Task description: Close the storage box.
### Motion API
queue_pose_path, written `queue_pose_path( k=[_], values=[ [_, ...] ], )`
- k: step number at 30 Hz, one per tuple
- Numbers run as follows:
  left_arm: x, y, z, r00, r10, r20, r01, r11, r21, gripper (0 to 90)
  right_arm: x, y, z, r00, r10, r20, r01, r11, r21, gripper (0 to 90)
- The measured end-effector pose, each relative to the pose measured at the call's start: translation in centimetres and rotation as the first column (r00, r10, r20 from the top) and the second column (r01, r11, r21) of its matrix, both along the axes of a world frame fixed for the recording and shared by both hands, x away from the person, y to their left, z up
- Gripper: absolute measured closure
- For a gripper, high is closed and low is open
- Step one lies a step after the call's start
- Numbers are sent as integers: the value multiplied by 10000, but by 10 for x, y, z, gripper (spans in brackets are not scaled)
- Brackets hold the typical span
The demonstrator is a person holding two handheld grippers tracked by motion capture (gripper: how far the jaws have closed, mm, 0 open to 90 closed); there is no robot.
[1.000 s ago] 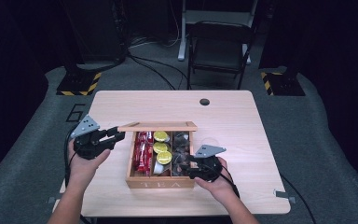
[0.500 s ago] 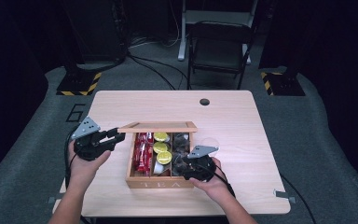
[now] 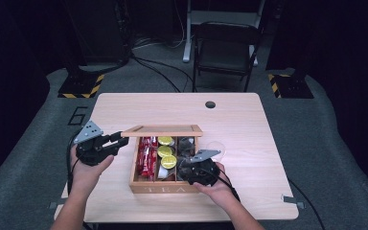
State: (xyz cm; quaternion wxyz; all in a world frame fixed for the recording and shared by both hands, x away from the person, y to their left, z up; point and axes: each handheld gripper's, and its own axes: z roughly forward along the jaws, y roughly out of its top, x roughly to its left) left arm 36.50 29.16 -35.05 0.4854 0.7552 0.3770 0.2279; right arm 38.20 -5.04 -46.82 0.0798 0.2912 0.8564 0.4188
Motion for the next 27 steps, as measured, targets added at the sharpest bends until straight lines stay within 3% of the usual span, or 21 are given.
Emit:
queue_pose_path(
  k=[11,19,27],
  values=[
    [0,0,0,10000,-41,-16,42,10000,37,667,0,1,-2,9994,140,-312,-145,9998,-152,665],
    [-1,0,0,10000,-51,-19,51,10000,54,667,-1,3,0,9992,387,32,-385,9984,-412,755],
    [-1,0,0,10000,-29,20,29,10000,43,667,-3,2,3,9991,416,128,-412,9987,-286,808]
  ],
)
